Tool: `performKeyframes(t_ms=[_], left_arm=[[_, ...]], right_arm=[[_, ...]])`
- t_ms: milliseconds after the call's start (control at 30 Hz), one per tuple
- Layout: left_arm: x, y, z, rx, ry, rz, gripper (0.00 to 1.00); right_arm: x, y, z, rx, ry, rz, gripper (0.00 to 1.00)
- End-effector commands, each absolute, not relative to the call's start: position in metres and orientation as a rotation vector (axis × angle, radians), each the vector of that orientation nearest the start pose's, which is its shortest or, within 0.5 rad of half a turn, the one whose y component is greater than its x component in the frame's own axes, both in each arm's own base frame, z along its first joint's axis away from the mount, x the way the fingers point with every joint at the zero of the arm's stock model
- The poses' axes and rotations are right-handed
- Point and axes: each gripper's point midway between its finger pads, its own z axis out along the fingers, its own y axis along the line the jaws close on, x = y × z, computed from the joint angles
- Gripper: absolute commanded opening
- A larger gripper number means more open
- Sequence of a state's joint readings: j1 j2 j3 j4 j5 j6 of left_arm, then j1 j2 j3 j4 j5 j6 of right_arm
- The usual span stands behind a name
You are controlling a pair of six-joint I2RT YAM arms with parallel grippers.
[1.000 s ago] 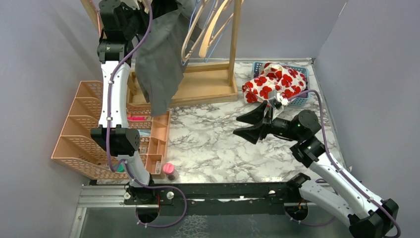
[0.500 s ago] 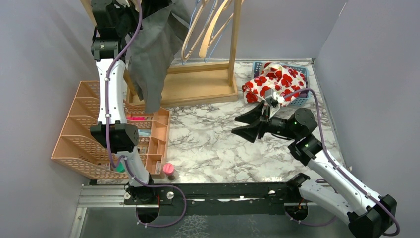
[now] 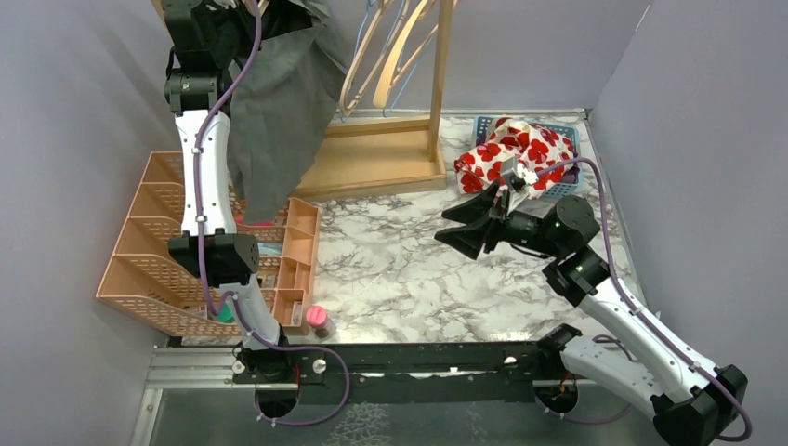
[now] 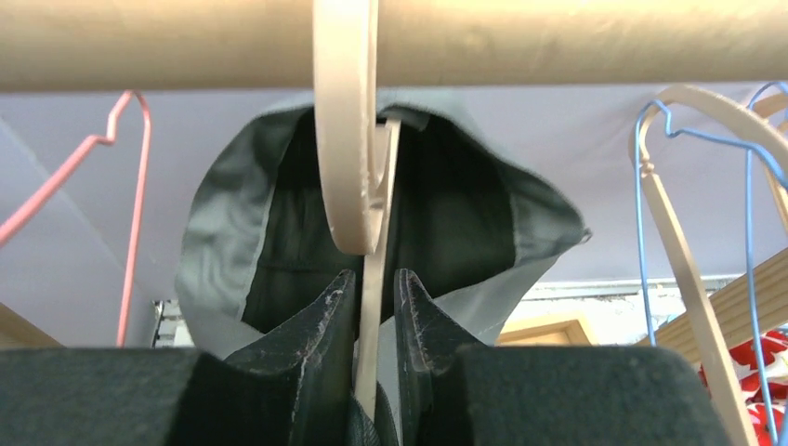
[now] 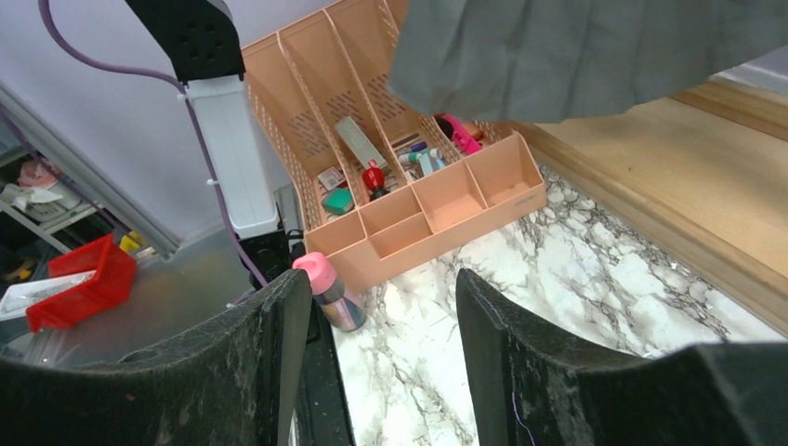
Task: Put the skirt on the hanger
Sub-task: Place the hanger at the clothesline.
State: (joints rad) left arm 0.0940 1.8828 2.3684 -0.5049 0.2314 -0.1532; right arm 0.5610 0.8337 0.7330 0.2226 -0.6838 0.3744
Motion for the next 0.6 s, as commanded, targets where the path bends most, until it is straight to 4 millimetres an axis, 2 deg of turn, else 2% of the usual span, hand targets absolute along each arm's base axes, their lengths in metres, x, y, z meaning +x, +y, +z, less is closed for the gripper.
performKeyframes(t_ms=[0, 167, 267, 400, 567], left_arm=[[0.519, 0.006, 0.526, 0.009, 1.496, -0.206, 0.26], [0.512, 0.005, 0.539, 0.018, 1.468, -0.209, 0.33], [0.502, 0.004, 0.552, 0.023, 1.44, -0.204, 0.43], [0.479, 0.004, 0.573, 0.031, 1.398, -0.185, 0.53], [0.429, -0.004, 0.599, 0.086, 1.343, -0.184, 0.64]], right_arm=[[0.187, 0.259, 0.343, -0.705, 1.42, 1.22, 0.62], [0.186, 0.256, 0.349, -0.693, 1.413, 1.211, 0.62], [0.19, 0.253, 0.351, -0.662, 1.429, 1.185, 0.62], [0.212, 0.243, 0.351, -0.54, 1.508, 1.089, 0.62], [0.254, 0.218, 0.351, -0.293, 1.648, 0.887, 0.62]])
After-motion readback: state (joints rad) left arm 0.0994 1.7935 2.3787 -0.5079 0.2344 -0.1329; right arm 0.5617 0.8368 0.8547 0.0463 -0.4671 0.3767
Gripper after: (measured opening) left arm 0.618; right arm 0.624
